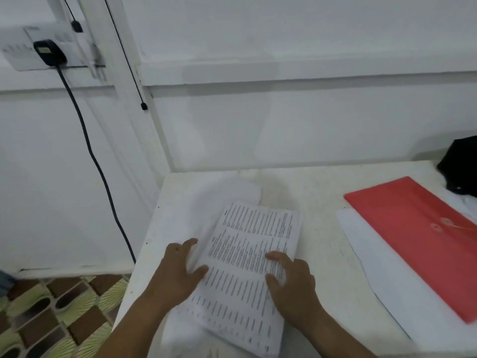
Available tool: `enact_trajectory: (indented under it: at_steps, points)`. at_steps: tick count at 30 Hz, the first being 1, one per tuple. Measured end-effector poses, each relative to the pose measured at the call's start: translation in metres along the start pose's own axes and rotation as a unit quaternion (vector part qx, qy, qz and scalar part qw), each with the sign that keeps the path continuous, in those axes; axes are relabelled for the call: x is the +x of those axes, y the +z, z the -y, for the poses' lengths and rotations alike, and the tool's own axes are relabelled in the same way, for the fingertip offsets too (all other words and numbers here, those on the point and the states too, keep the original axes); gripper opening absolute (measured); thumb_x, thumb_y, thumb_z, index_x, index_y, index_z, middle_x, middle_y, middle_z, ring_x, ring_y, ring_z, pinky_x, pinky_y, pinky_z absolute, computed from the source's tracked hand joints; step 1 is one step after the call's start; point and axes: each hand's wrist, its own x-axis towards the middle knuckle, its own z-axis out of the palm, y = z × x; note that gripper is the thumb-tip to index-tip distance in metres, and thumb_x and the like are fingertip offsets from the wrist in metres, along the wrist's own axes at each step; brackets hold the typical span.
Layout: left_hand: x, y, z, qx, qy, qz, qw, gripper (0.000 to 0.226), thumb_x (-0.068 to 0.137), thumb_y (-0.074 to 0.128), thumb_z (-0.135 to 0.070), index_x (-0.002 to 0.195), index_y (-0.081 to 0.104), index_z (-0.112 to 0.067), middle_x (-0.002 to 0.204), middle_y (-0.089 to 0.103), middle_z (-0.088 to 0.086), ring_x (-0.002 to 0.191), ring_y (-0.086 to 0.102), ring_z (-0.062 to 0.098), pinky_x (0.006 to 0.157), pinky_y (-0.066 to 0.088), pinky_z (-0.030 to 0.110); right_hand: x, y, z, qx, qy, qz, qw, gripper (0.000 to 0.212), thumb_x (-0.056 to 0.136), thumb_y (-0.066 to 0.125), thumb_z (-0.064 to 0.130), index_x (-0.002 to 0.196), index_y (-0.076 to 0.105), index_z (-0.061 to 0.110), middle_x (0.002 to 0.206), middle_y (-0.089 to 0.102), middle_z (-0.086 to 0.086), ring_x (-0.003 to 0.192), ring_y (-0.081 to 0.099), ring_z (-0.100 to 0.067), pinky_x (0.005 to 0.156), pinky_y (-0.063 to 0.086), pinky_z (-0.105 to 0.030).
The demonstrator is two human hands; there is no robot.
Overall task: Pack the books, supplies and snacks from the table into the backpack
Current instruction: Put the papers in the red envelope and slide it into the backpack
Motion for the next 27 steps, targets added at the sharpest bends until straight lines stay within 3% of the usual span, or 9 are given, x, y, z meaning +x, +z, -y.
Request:
enact_trajectory:
  at_steps: [4, 7, 9, 14, 18, 20, 22, 24, 27]
  points:
    - [-0.005, 0.002, 0.006, 0.017, -0.007, -0.06, 0.998, 0.054, 0.092, 0.061, -0.049, 0.141, 0.042, -0.039, 0.139, 0.046, -0.006, 0.128, 0.043, 0.018, 0.108, 0.038, 0.042, -0.013, 0.018, 0.009, 0.026, 0.001, -0.033, 0.999, 0.039, 0.088, 0.062, 0.024, 0.115, 0.046, 0.047, 0.134, 0.045, 0.012, 0.135, 0.034, -0.015, 0.114, 0.028, -0.043]
    - [-0.004, -0.009, 0.002, -0.049, -0.002, -0.058, 0.997, 0.035, 0.093, 0.064, -0.034, 0.126, 0.053, -0.037, 0.122, 0.052, -0.008, 0.112, 0.052, 0.014, 0.082, 0.045, 0.027, -0.022, 0.022, 0.017, 0.144, -0.007, -0.037, 0.989, 0.04, 0.09, 0.062, 0.009, 0.114, 0.051, 0.039, 0.128, 0.051, 0.013, 0.121, 0.049, -0.004, 0.099, 0.04, -0.01]
    - [-0.001, -0.019, 0.002, -0.126, -0.025, -0.047, 0.991, 0.029, 0.094, 0.065, -0.027, 0.119, 0.055, -0.039, 0.121, 0.052, -0.006, 0.106, 0.056, 0.014, 0.068, 0.047, 0.024, -0.024, 0.018, 0.027, 0.215, 0.007, -0.047, 0.975, 0.042, 0.091, 0.059, 0.001, 0.112, 0.055, 0.037, 0.122, 0.053, 0.026, 0.114, 0.05, 0.009, 0.09, 0.038, 0.0]
    - [0.004, -0.038, 0.006, -0.206, -0.088, -0.003, 0.975, 0.037, 0.09, 0.063, -0.01, 0.113, 0.055, -0.037, 0.114, 0.06, 0.003, 0.099, 0.062, 0.02, 0.074, 0.052, 0.033, -0.02, 0.009, 0.041, 0.307, 0.05, -0.071, 0.948, 0.044, 0.092, 0.054, -0.006, 0.11, 0.061, 0.034, 0.115, 0.049, 0.035, 0.105, 0.048, 0.017, 0.088, 0.042, -0.006]
    - [0.007, -0.047, 0.009, -0.29, -0.107, 0.018, 0.951, 0.043, 0.084, 0.07, -0.001, 0.11, 0.057, -0.033, 0.108, 0.065, 0.015, 0.092, 0.069, 0.036, 0.073, 0.059, 0.042, -0.018, -0.006, 0.047, 0.434, 0.128, -0.056, 0.89, 0.044, 0.094, 0.051, -0.007, 0.112, 0.065, 0.03, 0.116, 0.061, 0.016, 0.102, 0.066, -0.012, 0.084, 0.06, -0.036]
    - [0.008, -0.047, 0.012, -0.329, -0.123, 0.023, 0.936, 0.044, 0.083, 0.073, -0.003, 0.111, 0.059, -0.033, 0.111, 0.064, 0.018, 0.094, 0.068, 0.039, 0.071, 0.055, 0.039, -0.016, -0.015, 0.047, 0.531, 0.178, -0.032, 0.828, 0.043, 0.095, 0.05, -0.008, 0.116, 0.065, 0.026, 0.112, 0.065, 0.004, 0.099, 0.07, -0.029, 0.08, 0.061, -0.05]
    - [0.006, -0.043, 0.012, -0.366, -0.133, 0.048, 0.92, 0.04, 0.086, 0.072, -0.006, 0.115, 0.059, -0.031, 0.114, 0.064, 0.02, 0.092, 0.068, 0.038, 0.064, 0.055, 0.036, -0.013, -0.023, 0.045, 0.563, 0.196, -0.004, 0.803, 0.043, 0.095, 0.049, -0.008, 0.118, 0.065, 0.024, 0.114, 0.066, -0.003, 0.097, 0.071, -0.037, 0.08, 0.059, -0.057]
    - [0.004, -0.039, 0.011, -0.404, -0.137, 0.08, 0.901, 0.032, 0.093, 0.064, -0.01, 0.118, 0.06, -0.029, 0.117, 0.066, 0.021, 0.095, 0.069, 0.039, 0.067, 0.058, 0.042, -0.009, -0.022, 0.04, 0.552, 0.199, 0.021, 0.809, 0.042, 0.095, 0.048, -0.008, 0.12, 0.064, 0.022, 0.117, 0.066, -0.007, 0.096, 0.072, -0.038, 0.08, 0.059, -0.057]
    - [-0.001, -0.036, 0.013, -0.445, -0.118, 0.101, 0.882, 0.023, 0.101, 0.052, -0.022, 0.12, 0.064, -0.029, 0.118, 0.07, 0.013, 0.106, 0.067, 0.037, 0.092, 0.052, 0.057, -0.008, -0.009, 0.028, 0.458, 0.195, 0.052, 0.866, 0.038, 0.096, 0.049, -0.003, 0.118, 0.063, 0.025, 0.127, 0.062, -0.003, 0.102, 0.069, -0.029, 0.083, 0.06, -0.05]
